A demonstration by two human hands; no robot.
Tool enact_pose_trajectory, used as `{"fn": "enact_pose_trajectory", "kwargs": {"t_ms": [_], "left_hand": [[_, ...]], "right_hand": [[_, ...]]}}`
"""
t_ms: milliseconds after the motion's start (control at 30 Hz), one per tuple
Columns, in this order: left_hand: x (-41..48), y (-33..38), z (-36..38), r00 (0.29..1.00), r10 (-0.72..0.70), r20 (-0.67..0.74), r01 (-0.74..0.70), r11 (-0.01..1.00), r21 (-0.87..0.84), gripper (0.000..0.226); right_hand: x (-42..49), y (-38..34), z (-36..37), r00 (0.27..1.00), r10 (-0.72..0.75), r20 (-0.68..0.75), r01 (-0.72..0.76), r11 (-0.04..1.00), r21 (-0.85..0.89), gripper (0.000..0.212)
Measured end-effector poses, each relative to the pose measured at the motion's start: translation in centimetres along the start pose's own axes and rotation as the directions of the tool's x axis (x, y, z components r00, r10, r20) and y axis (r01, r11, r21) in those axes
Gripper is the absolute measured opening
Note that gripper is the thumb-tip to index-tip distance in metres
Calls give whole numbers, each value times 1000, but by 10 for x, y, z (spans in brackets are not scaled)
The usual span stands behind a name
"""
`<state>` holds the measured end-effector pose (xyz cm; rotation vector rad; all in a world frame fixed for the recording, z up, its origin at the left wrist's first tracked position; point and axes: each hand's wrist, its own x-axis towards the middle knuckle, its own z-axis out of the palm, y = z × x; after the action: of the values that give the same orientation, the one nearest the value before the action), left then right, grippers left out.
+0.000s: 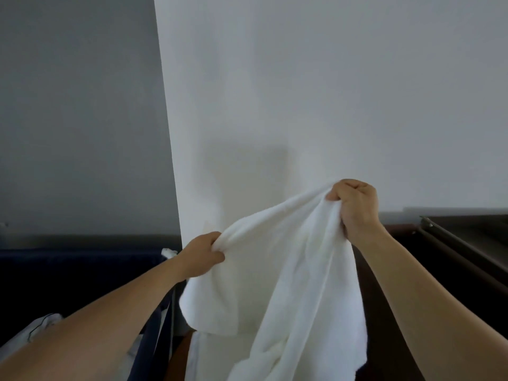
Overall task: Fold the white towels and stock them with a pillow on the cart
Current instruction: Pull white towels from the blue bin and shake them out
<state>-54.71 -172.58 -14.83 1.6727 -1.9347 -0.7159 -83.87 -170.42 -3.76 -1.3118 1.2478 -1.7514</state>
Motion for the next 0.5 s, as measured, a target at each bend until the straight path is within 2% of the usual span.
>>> {"fn": "enact_pose_trajectory", "kwargs": {"t_ms": [100, 200, 267, 333, 367, 433, 500], "left_hand": [[-4, 1, -8, 995, -92, 45, 91, 996, 21, 16], [-15, 16, -15, 958, -78, 277, 111, 988, -106, 17], [-18, 36, -17, 943, 35, 330, 38, 976, -212, 28], [-15, 59, -15, 947, 150, 284, -83, 969, -234, 37], [-12, 71, -12, 940, 204, 273, -156, 970, -188, 40], [-9, 95, -7, 912, 283, 298, -280, 959, -53, 41], [-8, 110, -4, 884, 341, 320, -361, 932, 5, 48]], "right_hand": [[4, 11, 0, 996, 85, 37, -81, 992, -101, 13], [1, 18, 0, 973, 94, 212, 5, 905, -425, 17], [-7, 22, 6, 933, 54, 357, 93, 919, -383, 29], [-20, 26, 16, 860, 63, 506, 126, 935, -331, 45], [-25, 31, 21, 815, 77, 574, 154, 927, -343, 51], [-31, 44, 30, 748, 134, 651, 169, 909, -381, 50], [-35, 58, 30, 731, 186, 657, 134, 904, -405, 45]]}}
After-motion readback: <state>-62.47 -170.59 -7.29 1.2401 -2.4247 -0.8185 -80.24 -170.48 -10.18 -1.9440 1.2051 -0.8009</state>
